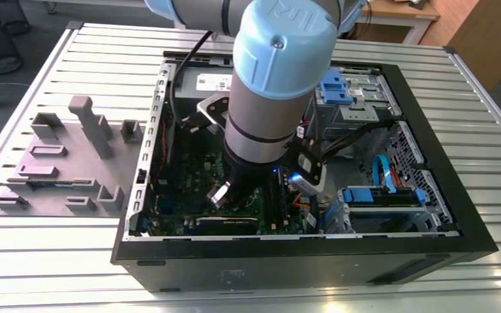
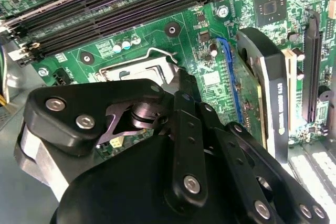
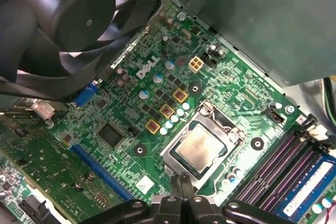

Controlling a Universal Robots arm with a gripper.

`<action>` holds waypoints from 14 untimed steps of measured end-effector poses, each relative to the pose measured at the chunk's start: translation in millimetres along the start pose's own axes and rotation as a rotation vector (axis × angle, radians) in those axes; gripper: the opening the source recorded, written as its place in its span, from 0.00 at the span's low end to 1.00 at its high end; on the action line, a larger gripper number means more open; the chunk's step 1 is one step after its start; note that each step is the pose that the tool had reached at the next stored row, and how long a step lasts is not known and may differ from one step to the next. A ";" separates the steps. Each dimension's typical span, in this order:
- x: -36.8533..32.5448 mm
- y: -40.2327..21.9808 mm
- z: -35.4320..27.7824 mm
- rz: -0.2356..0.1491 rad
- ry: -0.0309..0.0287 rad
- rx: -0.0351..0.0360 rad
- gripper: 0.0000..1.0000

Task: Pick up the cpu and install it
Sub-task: 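Close the cpu cover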

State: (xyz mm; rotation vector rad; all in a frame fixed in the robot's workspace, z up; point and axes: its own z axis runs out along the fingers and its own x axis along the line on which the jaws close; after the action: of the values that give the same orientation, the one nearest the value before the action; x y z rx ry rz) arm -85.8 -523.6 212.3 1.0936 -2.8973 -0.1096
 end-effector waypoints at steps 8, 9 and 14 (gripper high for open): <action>1.1 -1.2 1.7 -0.006 0.0037 0.0036 0.11; 1.4 -1.7 1.7 -0.006 0.0036 0.0036 0.11; 2.1 -2.7 3.4 -0.006 0.0037 0.0037 0.11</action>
State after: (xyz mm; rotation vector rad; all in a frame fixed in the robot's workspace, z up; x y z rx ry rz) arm -85.8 -526.7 208.7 1.1019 -2.8923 -0.1024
